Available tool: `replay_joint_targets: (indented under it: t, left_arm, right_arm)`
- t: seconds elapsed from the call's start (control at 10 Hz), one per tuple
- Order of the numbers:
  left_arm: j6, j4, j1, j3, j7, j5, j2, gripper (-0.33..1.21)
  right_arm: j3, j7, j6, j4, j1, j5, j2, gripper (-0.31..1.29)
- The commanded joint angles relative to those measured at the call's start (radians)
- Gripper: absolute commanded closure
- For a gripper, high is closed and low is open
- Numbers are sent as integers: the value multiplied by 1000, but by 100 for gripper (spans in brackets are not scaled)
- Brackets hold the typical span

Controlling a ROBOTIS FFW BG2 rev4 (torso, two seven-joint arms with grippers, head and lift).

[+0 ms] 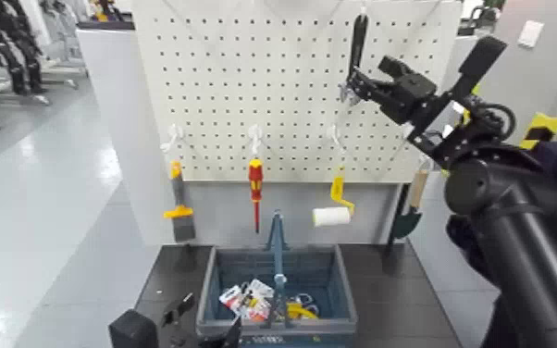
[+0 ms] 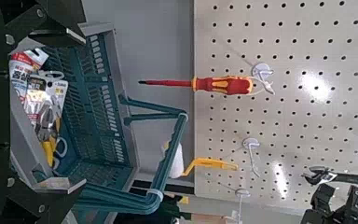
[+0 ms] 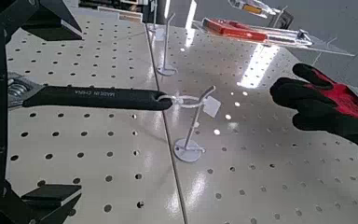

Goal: Put the black wrench into the crate.

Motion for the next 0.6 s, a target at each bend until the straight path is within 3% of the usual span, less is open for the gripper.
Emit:
replay_joint_targets:
  t: [0.1, 0.3, 0.4, 0.5, 0.6]
  left_arm:
    - [3, 0, -6, -5, -3, 0, 2, 24]
    - [3, 2, -9, -5, -3, 0, 2, 24]
    - [4, 3, -11, -5, -5, 0, 3, 24]
    - [4, 3, -14, -5, -5, 0, 5, 24]
    - [4, 5, -14, -5, -5, 0, 5, 24]
  right_arm:
    - [21, 52, 12, 68, -42, -37, 2, 15]
    - [28, 66, 21, 84, -56, -37, 2, 18]
    - [32, 80, 26, 99, -66, -37, 2, 38]
    - [34, 80, 32, 102, -67, -39, 3, 91]
    - [37, 75, 39, 102, -67, -41, 6, 109]
